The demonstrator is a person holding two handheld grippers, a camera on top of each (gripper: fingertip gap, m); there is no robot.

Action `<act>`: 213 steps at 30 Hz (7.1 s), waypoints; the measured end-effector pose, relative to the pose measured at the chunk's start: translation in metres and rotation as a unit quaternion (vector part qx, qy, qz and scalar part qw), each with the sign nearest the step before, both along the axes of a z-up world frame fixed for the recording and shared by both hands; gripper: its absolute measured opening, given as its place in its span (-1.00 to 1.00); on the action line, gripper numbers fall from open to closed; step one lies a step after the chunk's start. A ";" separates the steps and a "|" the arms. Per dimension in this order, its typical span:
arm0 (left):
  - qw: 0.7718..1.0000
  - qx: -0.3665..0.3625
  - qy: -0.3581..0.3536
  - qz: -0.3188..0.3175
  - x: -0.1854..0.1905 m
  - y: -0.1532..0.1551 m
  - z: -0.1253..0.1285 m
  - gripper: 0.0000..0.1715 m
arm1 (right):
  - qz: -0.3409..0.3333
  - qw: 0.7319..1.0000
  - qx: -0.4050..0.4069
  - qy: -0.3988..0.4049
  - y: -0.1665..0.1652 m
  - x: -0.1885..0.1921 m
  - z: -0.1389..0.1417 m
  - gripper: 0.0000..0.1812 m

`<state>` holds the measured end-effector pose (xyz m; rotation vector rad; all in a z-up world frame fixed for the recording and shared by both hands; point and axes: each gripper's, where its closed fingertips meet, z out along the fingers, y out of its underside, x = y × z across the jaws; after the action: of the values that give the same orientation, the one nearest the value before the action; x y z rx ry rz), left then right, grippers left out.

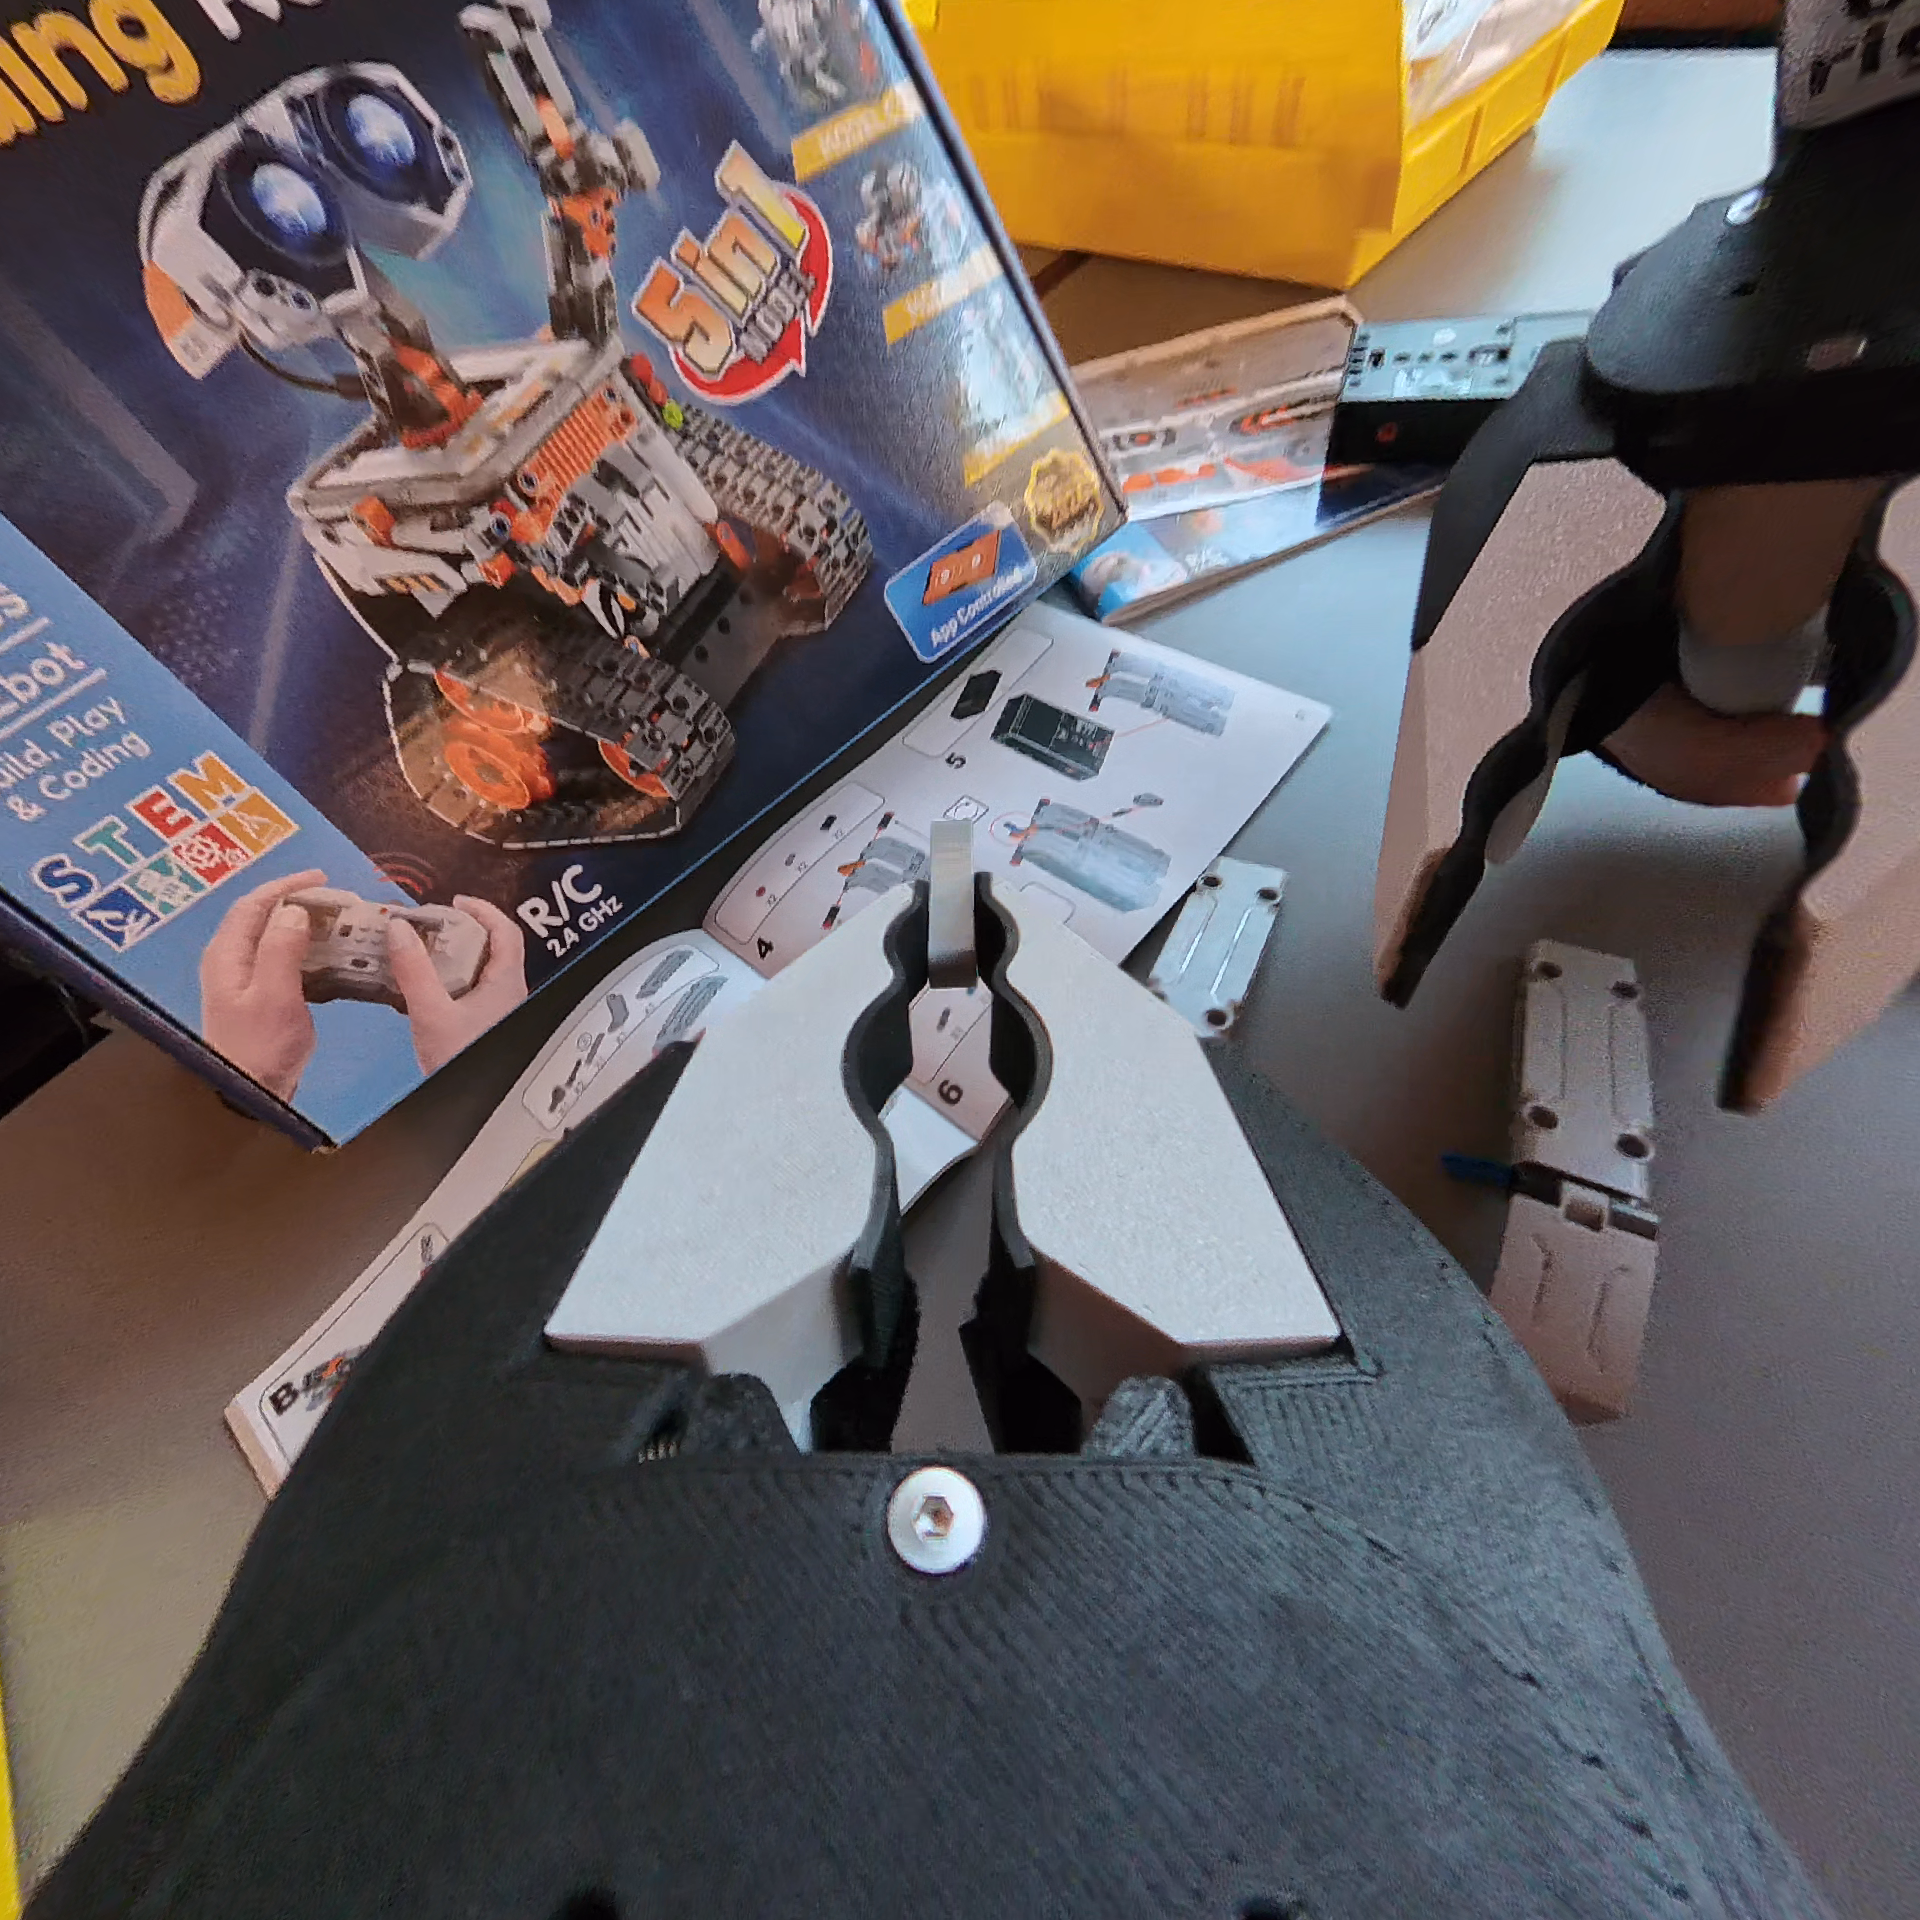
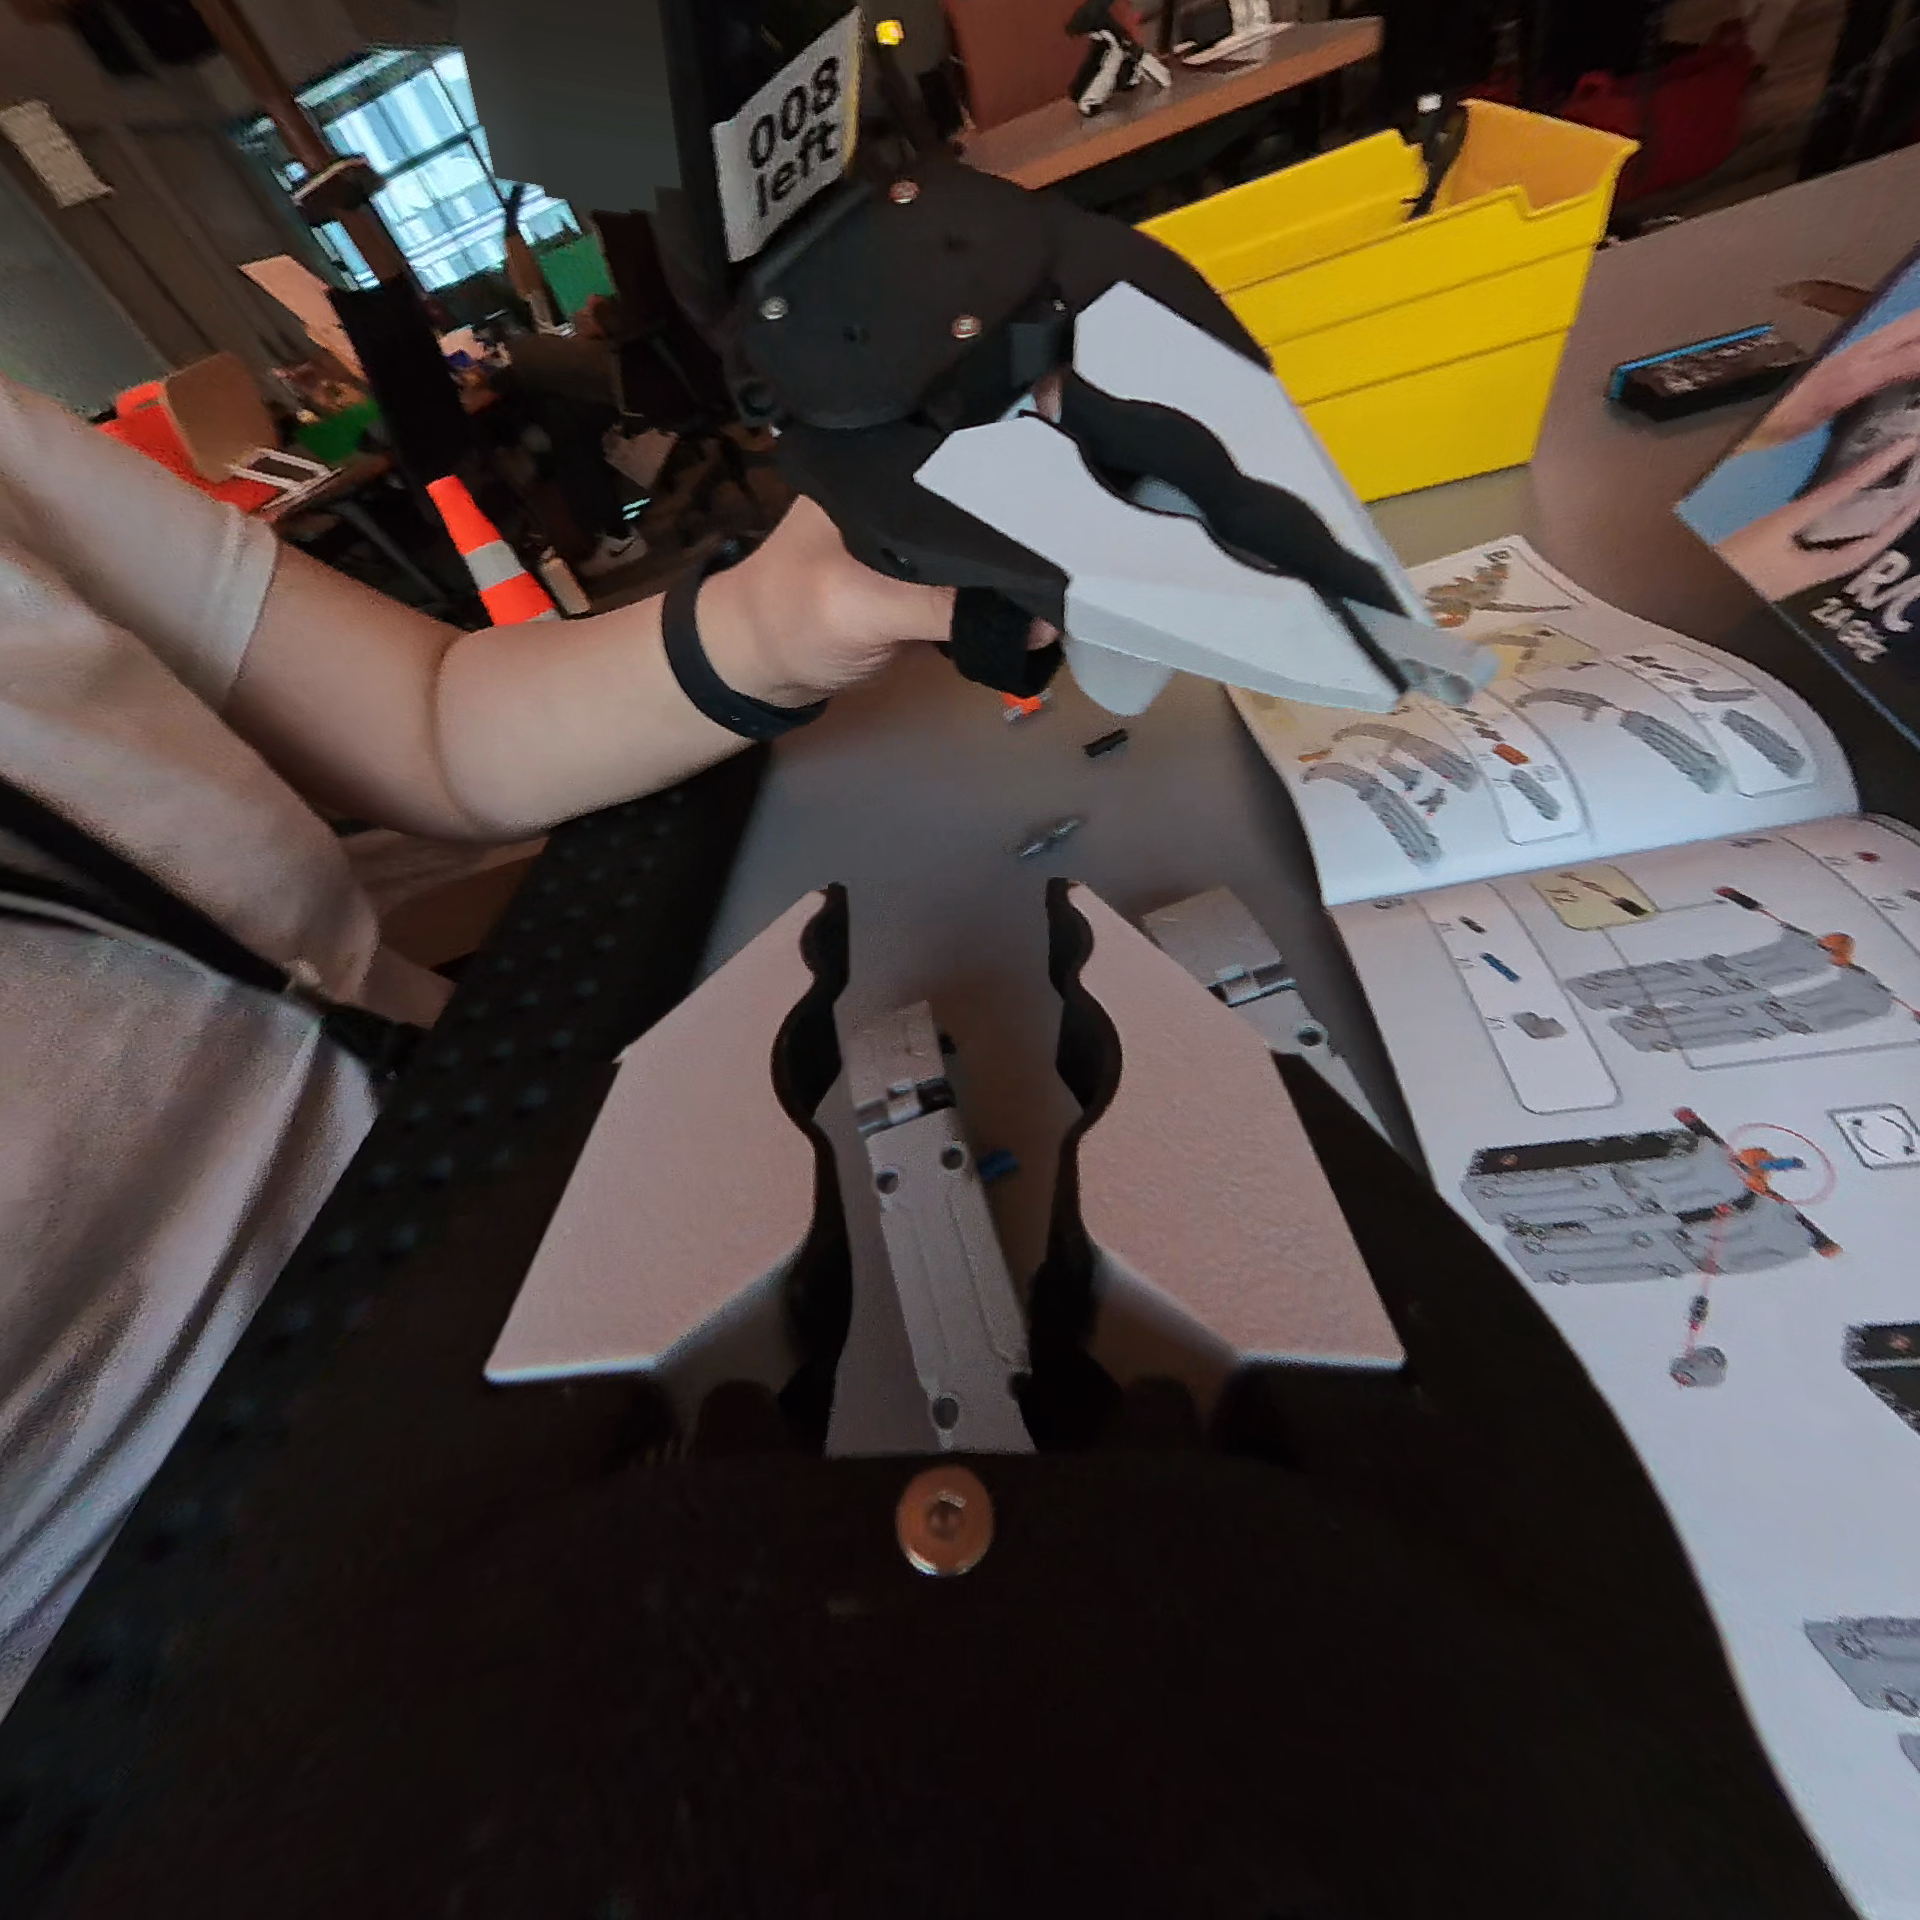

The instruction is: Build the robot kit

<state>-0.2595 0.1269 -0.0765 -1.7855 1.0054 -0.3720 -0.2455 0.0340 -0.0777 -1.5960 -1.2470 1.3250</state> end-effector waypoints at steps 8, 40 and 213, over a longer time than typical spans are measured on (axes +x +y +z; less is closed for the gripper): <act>0.999 0.034 -0.041 -0.002 0.010 -0.022 0.013 -0.92 | 0.030 0.994 0.071 -0.074 -0.030 0.006 -0.034 -0.30; 0.947 0.152 0.282 0.032 -0.082 0.001 0.082 -0.93 | 0.009 0.968 0.190 -0.164 -0.040 0.009 -0.057 -0.74; 0.976 -0.158 -0.081 -0.129 -0.013 -0.162 -0.018 -0.93 | 0.115 0.988 0.068 -0.076 -0.068 -0.038 -0.017 -0.90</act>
<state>-0.2729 -0.0356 -0.0940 -1.8690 1.1109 -0.8677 -0.2833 -0.0335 -0.0946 -1.5148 -1.6198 1.2436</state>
